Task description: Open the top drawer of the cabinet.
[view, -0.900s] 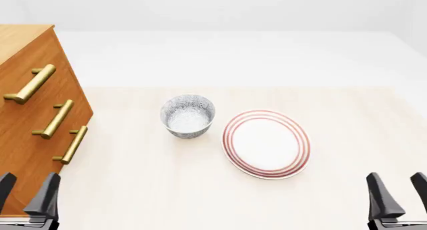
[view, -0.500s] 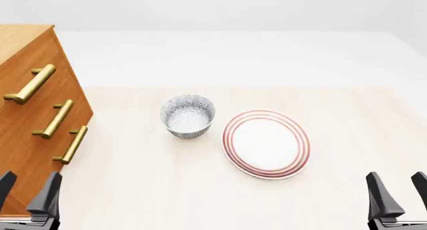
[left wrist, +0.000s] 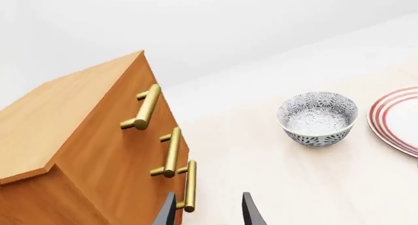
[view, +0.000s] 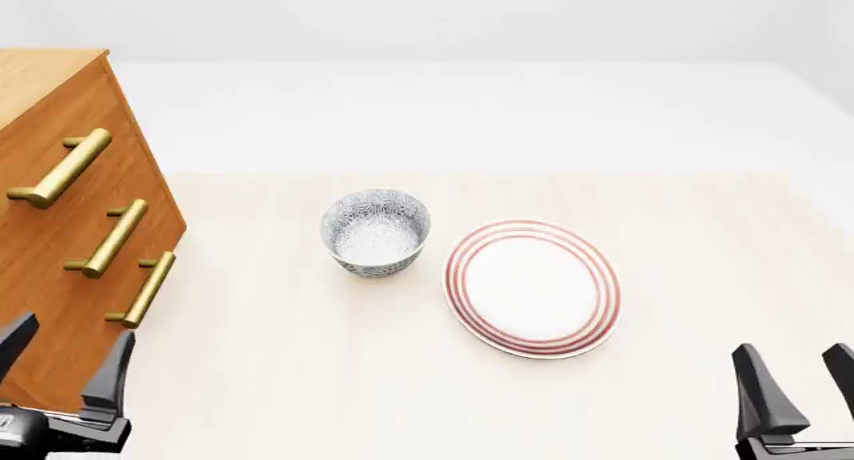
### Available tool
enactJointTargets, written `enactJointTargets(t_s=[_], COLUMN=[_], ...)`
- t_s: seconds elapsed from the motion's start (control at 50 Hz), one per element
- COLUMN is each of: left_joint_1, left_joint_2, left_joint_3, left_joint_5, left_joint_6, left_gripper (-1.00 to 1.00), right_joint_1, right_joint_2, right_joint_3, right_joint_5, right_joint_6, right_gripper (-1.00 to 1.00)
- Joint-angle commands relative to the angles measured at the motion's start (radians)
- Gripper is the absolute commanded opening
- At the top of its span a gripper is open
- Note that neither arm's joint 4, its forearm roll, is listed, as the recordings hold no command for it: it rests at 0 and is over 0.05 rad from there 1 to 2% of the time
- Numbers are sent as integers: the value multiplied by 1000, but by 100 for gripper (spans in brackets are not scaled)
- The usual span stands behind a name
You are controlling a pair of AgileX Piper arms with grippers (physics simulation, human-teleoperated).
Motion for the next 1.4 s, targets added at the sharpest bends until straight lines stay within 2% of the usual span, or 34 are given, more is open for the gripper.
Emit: enactJointTargets(t_s=[0.02,0.22,0.52,0.82,0.9,1.0,1.26,1.4], left_joint_1=[-9,-22,-38,-49,-45,-33,-12,-1], left_joint_2=[102,127,145,238,296,309,359,413], left_joint_3=[-29,-100,-196,-226,-212,-197,-217,-211], left_joint_5=[-34,-1,59,-1,-66,-100,-137,-192], left_joint_6=[166,280,387,560,646,715,820,887], left_gripper=[100,100,100,100,100,100,100,100], right_joint_1=[0,0,0,0,0,0,0,0], right_joint_2=[0,0,0,0,0,0,0,0], right_joint_3=[0,0,0,0,0,0,0,0], right_joint_5=[0,0,0,0,0,0,0,0], right_joint_6=[0,0,0,0,0,0,0,0], right_gripper=[100,100,100,100,100,100,100,100])
